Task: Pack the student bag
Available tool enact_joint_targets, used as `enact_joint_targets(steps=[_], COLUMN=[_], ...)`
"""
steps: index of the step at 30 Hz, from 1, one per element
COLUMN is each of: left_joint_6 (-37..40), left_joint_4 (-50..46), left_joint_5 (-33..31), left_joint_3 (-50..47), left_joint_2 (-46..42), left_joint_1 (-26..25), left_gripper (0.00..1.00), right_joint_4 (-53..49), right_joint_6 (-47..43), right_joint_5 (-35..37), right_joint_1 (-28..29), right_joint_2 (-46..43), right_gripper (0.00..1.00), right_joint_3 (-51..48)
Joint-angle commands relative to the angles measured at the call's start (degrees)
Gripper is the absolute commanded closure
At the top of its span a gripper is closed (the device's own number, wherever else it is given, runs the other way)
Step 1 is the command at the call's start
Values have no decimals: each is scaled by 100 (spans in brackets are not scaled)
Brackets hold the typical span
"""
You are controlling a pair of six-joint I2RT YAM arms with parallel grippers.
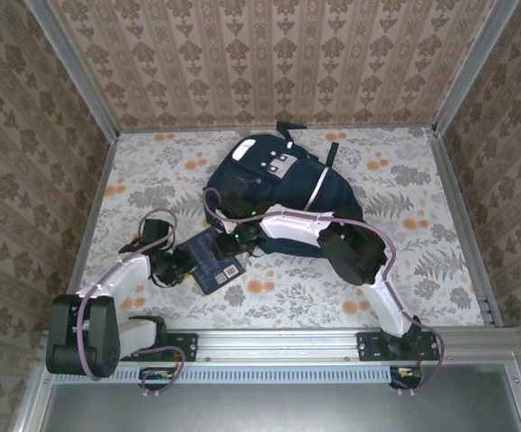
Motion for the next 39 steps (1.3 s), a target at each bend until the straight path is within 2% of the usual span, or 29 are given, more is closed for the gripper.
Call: enact_joint_targets(steps=[1,7,12,18,21,25,30,32,36,39], left_joint_6=[-189,-299,-336,-345,-341,-355,-356,-317,-49,249], left_joint_4=[513,673,650,541,517,459,237,41,-588,-1047], left_joint_5=[100,178,169,118,127,101,36,-33,-195,-353], left_joint_3=[-301,-362,-362,-371,-363,-364,-320,-252,173,607], left_joint_2=[379,485,422,260,224,135,-144,-304,-756,-1137], left_joint_1=[-61,-181,-219,-238,-247,-261,-273,-273,-264,-231], left_gripper=[83,90,92,92,92,92,90,82,56,41], right_joint_4=[21,563,1028,2262,2537,2373,1134,1044,937,744], right_joint_6=[14,622,1107,2019,2215,2122,1345,1270,950,618], right_joint_5=[-833,-1924,-2765,-3290,-3540,-3528,-2541,-2252,-1986,-1852], right_joint_1=[107,-176,-278,-414,-427,-429,-435,-452,-451,-482], right_joint_2=[254,18,-107,-366,-321,-189,-125,-213,-582,-999], right_gripper=[45,45,45,45,45,46,57,65,83,96], right_joint_3=[290,298,238,-365,-472,-430,-110,-147,-230,-244])
